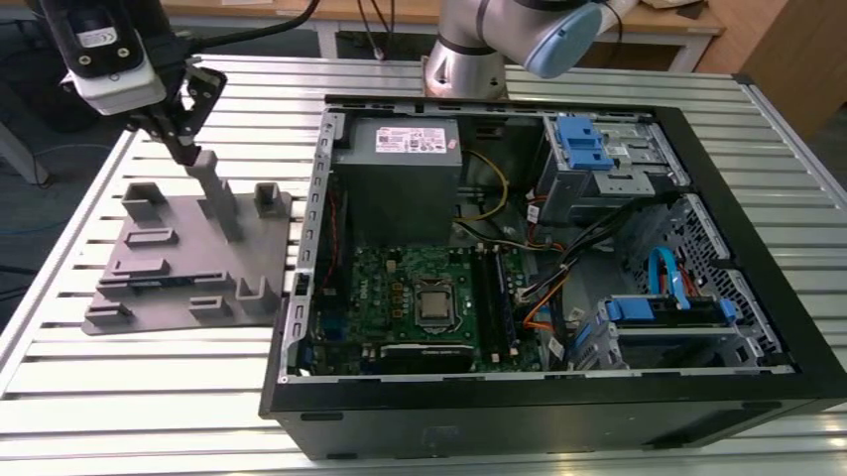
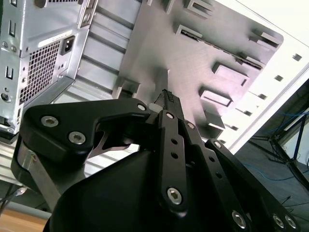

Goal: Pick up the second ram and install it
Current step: 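Reach for the second ram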

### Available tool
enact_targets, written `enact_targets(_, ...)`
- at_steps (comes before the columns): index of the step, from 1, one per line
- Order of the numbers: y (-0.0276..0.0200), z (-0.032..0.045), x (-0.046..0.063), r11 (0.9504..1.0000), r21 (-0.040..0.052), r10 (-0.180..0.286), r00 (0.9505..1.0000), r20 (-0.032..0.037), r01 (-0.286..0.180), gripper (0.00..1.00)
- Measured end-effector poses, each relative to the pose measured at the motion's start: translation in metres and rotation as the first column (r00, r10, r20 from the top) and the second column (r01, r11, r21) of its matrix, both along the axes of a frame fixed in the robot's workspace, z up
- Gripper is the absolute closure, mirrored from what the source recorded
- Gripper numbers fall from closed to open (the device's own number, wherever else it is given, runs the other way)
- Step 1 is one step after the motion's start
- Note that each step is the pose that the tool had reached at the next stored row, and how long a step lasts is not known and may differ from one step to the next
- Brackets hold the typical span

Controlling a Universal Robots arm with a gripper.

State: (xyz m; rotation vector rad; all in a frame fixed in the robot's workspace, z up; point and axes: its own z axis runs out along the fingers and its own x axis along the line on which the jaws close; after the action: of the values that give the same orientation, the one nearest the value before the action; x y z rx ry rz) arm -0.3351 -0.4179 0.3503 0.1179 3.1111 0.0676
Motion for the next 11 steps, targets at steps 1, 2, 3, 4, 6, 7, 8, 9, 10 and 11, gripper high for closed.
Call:
enact_targets(1,0.0,-0.001,-0.001,1.0,0.0,0.0,1.0,0.0001,0.0,0.93)
enact_targets(2,0.0,-0.0018,-0.002,1.0,0.0001,0.0,1.0,0.0001,0.0,0.93)
enact_targets(3,0.0,-0.0027,-0.003,1.0,0.0001,0.0,1.0,0.0002,0.0,0.93)
enact_targets(4,0.0,-0.0057,-0.006,1.0,0.0,0.0,1.0,0.0001,0.0,0.93)
enact_targets(6,0.0,-0.0081,-0.007,1.0,0.0001,0.0,1.0,0.0002,0.0,0.93)
enact_targets(7,0.0,-0.0091,-0.008,1.0,0.0001,0.0,1.0,0.0001,0.0,0.93)
enact_targets(8,0.0,-0.01,-0.009,1.0,0.0,0.0,1.0,0.0,0.0,0.93)
enact_targets(9,0.0,-0.0108,-0.01,1.0,-0.0001,0.0,1.0,-0.0001,0.0,0.93)
enact_targets(10,0.0,-0.0114,-0.011,1.0,-0.0001,0.0,1.0,0.0,0.0,0.93)
enact_targets(11,0.0,-0.0121,-0.012,1.0,0.0001,0.0,1.0,0.0001,0.0,0.93)
